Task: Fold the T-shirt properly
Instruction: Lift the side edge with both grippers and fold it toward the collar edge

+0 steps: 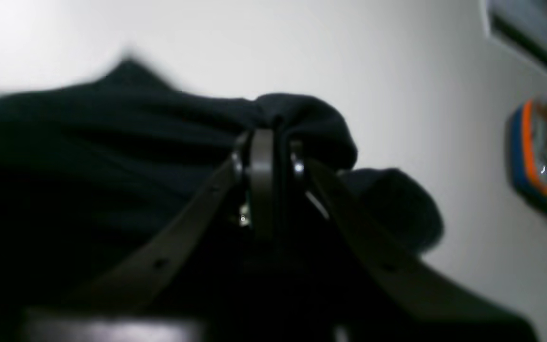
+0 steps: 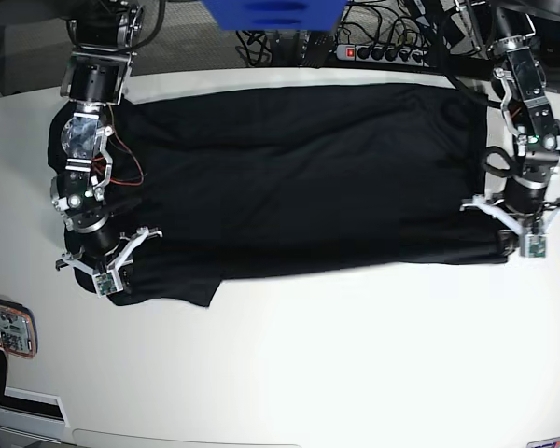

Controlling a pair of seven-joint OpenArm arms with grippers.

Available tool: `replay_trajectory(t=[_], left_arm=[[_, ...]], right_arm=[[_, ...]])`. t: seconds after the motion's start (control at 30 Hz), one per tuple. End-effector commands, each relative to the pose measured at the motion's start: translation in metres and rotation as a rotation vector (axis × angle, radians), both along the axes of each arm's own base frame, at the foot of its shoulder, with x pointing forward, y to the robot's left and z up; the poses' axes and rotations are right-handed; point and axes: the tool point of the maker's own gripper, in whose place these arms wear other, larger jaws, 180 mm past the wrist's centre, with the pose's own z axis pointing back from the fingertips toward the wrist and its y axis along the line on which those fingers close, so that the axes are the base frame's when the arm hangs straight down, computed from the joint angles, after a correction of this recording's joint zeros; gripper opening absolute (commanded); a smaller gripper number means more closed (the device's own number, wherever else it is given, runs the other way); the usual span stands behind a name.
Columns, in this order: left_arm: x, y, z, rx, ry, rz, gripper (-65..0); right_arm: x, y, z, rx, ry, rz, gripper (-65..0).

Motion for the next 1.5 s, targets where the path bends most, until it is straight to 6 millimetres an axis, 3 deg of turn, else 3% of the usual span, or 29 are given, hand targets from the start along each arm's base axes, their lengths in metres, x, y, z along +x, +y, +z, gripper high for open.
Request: replay_trajectory(t=[0.0, 0.17, 0.37, 0.87, 1.0, 1.13, 1.27, 1.47], left_arm=[[0.002, 0.006, 0.013, 0.026, -0.042, 0.003, -65.0], [-0.002, 0.005, 0.009, 0.025, -0.028, 0.003, -65.0], [-0.012, 0.001, 0.002, 0.017, -0.009, 0.001, -65.0], [-0.041, -0.014, -0.024, -0.029, 0.059, 0.009, -65.0], [-0.042, -0.014, -0.024, -0.028, 0.063, 0.008, -65.0], [-0.043, -0.014, -0.025, -0.028, 0.064, 0.008, -65.0], [-0.042, -0.014, -0.024, -0.028, 0.063, 0.008, -65.0], [-0.042, -0.014, -0.024, -0.028, 0.063, 0.008, -65.0]], right_arm=[[0.001, -0.006, 0.012, -0.020, -0.034, -0.008, -65.0], [-0.012, -0.003, 0.017, -0.037, -0.047, 0.005, -65.0], [-0.029, -0.029, 0.029, -0.062, -0.074, -0.060, -65.0], [-0.075, -0.029, -0.011, -0.076, 0.053, -0.056, -65.0], [-0.093, -0.029, -0.025, -0.077, 0.100, -0.055, -45.1], [-0.102, -0.029, -0.031, -0.078, 0.122, -0.053, -31.4], [-0.095, -0.027, -0.011, -0.092, 0.069, -0.045, -25.0], [-0.086, -0.023, 0.022, -0.143, 0.020, -0.039, -24.3]])
